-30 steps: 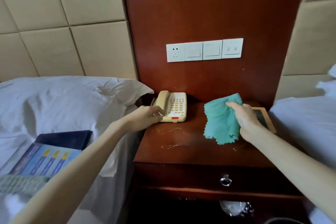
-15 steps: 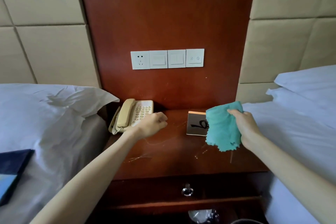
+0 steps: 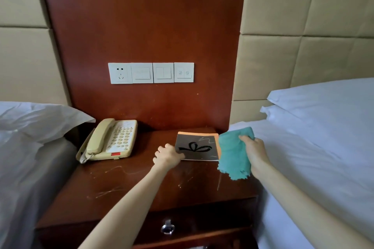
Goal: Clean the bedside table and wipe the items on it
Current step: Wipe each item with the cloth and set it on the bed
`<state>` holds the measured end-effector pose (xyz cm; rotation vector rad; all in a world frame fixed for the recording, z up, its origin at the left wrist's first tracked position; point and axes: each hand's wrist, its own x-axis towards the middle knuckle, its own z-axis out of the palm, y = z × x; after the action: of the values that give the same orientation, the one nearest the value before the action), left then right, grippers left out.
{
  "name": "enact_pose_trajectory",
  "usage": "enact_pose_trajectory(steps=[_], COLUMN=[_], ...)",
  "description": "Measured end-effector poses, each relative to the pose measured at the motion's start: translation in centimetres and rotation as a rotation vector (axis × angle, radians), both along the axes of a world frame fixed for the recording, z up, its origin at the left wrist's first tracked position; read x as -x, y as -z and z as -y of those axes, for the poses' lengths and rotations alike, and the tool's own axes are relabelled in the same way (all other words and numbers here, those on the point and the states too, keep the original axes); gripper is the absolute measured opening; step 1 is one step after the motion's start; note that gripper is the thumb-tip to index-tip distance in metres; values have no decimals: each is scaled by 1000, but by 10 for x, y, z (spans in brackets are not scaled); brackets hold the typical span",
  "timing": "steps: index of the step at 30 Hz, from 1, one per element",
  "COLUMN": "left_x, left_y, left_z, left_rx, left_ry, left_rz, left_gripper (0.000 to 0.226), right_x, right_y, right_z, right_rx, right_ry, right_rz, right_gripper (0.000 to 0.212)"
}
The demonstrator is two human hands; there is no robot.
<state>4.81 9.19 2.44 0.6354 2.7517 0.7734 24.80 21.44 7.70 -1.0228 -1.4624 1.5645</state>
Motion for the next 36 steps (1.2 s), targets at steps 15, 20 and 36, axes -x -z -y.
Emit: enact_pose_trajectory(steps=[15, 20, 36], left_x=[5, 9, 16], left_y=[2, -3, -44], left_z=[-26, -23, 76], left_rx=[12, -136, -1014], left_ry=[-134, -117, -46], left_rz=[49, 52, 525], left_gripper=[42, 30, 23], right_x=[-18, -20, 16], right_y=[11, 6, -24], right_z=[-22, -26, 8], right_rx=[23, 10, -188], right_ry=[13, 7, 130], right_rz=[26, 24, -139], right_gripper=[16, 17, 16])
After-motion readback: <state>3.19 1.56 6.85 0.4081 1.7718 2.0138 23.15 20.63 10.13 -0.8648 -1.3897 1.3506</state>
